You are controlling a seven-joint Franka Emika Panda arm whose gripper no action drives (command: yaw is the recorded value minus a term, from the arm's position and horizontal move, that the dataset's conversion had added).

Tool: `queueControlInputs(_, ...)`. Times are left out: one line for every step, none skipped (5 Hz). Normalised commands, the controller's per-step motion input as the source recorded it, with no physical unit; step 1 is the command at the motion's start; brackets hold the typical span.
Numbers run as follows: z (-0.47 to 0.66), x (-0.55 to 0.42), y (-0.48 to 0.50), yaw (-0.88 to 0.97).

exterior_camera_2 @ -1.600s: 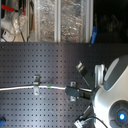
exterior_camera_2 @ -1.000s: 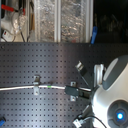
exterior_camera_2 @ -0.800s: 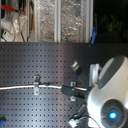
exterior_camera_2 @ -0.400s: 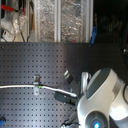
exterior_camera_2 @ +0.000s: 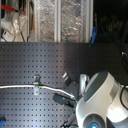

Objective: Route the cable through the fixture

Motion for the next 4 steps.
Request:
queueControlInputs(0.24, -0.347, -0.075, -0.75)
queueControlInputs(0.01, -0.006, -0.001, 0.0)
queueControlInputs(0.26, -0.256, -0.261, -0.07)
queueControlInputs(0.02, -0.009, 0.02, 0.0)
